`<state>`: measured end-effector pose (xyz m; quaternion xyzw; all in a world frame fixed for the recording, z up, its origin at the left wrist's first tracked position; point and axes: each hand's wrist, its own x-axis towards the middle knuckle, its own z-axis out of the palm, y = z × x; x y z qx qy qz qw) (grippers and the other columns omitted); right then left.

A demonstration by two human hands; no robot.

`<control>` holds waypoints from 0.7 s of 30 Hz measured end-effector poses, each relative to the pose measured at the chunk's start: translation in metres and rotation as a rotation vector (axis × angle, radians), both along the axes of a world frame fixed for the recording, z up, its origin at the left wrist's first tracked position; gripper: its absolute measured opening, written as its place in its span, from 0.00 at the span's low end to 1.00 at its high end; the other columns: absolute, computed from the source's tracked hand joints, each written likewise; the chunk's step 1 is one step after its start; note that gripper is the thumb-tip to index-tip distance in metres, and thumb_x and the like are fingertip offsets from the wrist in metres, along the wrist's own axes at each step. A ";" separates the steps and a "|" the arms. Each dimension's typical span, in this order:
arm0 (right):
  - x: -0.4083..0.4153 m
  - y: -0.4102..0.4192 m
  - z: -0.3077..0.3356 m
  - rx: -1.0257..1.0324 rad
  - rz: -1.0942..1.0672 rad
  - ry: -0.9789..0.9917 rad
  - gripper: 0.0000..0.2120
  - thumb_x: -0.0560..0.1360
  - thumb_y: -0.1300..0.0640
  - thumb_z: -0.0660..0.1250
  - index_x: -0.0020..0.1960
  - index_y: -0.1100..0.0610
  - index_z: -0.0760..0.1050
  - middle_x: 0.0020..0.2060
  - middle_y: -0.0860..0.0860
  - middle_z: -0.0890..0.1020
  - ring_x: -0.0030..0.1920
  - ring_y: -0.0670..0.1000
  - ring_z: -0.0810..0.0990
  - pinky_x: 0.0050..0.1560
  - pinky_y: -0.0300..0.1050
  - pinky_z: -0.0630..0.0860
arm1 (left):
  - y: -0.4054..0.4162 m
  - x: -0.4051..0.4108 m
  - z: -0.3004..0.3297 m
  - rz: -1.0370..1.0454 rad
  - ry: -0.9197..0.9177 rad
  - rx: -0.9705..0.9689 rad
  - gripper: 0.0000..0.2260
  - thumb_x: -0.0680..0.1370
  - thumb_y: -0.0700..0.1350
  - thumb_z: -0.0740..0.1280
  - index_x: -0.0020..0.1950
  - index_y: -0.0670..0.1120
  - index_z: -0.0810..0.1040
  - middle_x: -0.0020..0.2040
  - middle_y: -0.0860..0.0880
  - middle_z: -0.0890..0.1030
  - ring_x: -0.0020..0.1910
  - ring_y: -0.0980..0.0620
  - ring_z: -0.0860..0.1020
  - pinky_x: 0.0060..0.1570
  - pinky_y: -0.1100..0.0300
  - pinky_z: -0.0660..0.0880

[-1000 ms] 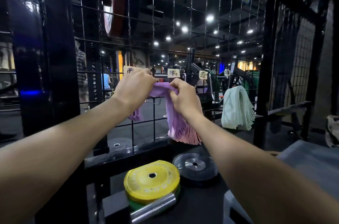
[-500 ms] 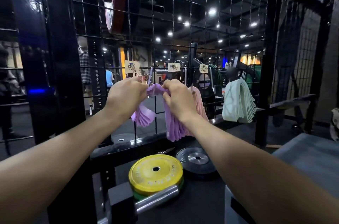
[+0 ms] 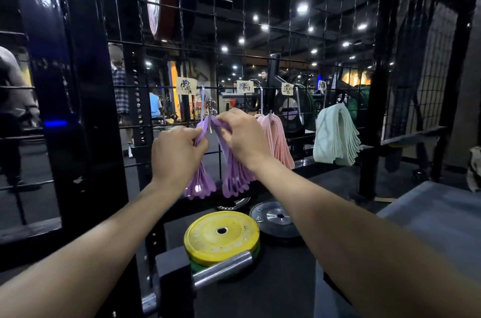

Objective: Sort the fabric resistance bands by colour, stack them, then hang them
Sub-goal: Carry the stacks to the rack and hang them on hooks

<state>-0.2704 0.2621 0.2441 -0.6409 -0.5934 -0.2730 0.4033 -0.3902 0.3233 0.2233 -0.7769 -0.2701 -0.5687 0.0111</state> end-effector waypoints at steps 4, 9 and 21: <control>-0.002 -0.004 -0.006 -0.021 0.116 0.105 0.11 0.75 0.62 0.66 0.57 0.57 0.79 0.48 0.55 0.82 0.49 0.54 0.79 0.52 0.50 0.76 | -0.002 0.007 -0.012 -0.019 -0.093 -0.090 0.14 0.71 0.48 0.64 0.45 0.40 0.84 0.37 0.39 0.83 0.38 0.41 0.80 0.41 0.48 0.77; -0.003 -0.009 -0.010 -0.021 0.143 0.180 0.16 0.72 0.62 0.68 0.59 0.57 0.77 0.50 0.52 0.82 0.50 0.51 0.79 0.56 0.48 0.77 | -0.016 0.019 -0.027 -0.152 -0.313 -0.261 0.15 0.71 0.49 0.65 0.50 0.41 0.84 0.40 0.40 0.84 0.40 0.45 0.83 0.43 0.51 0.78; -0.006 -0.008 -0.012 -0.007 0.070 0.184 0.12 0.72 0.64 0.64 0.53 0.57 0.81 0.47 0.53 0.83 0.48 0.53 0.79 0.51 0.53 0.77 | -0.013 0.016 -0.028 -0.223 -0.318 -0.300 0.07 0.72 0.37 0.70 0.48 0.40 0.84 0.39 0.45 0.84 0.35 0.53 0.79 0.39 0.67 0.74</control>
